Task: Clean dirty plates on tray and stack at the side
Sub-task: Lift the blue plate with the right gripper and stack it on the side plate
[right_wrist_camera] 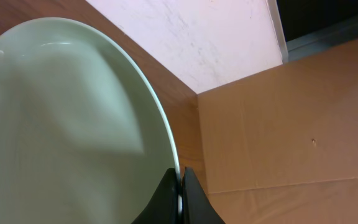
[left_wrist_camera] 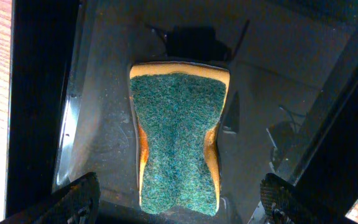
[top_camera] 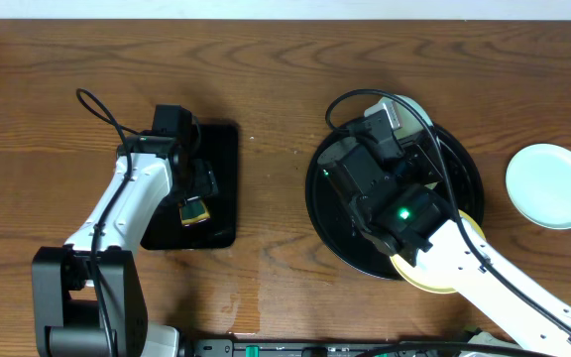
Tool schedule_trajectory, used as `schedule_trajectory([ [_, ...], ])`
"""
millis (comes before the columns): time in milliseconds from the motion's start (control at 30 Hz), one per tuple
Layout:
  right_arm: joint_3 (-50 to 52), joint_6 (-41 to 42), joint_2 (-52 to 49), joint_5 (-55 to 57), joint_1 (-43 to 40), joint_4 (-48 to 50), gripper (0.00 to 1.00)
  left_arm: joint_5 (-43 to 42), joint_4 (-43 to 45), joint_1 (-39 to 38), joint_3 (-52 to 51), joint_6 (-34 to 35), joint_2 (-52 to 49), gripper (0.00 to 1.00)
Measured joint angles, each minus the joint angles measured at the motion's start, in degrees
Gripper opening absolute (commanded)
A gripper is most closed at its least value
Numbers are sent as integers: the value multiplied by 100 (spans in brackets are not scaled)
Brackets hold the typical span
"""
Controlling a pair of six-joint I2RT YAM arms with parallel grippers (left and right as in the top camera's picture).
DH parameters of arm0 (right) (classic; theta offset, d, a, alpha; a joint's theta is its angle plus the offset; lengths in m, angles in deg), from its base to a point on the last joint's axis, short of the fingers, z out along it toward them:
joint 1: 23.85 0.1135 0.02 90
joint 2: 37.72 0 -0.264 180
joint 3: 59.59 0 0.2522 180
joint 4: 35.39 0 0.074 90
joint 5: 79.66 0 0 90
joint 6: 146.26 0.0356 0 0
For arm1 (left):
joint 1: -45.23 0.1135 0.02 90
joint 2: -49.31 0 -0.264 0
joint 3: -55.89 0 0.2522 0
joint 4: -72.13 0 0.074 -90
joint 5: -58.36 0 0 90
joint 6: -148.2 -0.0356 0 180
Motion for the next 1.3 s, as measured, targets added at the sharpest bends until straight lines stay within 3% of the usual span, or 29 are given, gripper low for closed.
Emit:
schedule_trajectory([
  [400,0,83,0,-55,-24,-7,1,0,0,0,0,0,2,83],
  [567,0,590,0,-938,-516,-249,1,0,0,0,0,0,0,84],
  [900,-254,1368,144,-3827,-2962,-555,1,0,0,0,0,0,0,84],
  [1100,-271,1912,184,-5792,-5082,-837,1,2,-2,0,0,0,2,84],
  [1300,-271,2306,146,-6942,-7049,-850,1,0,0,0,0,0,0,83],
])
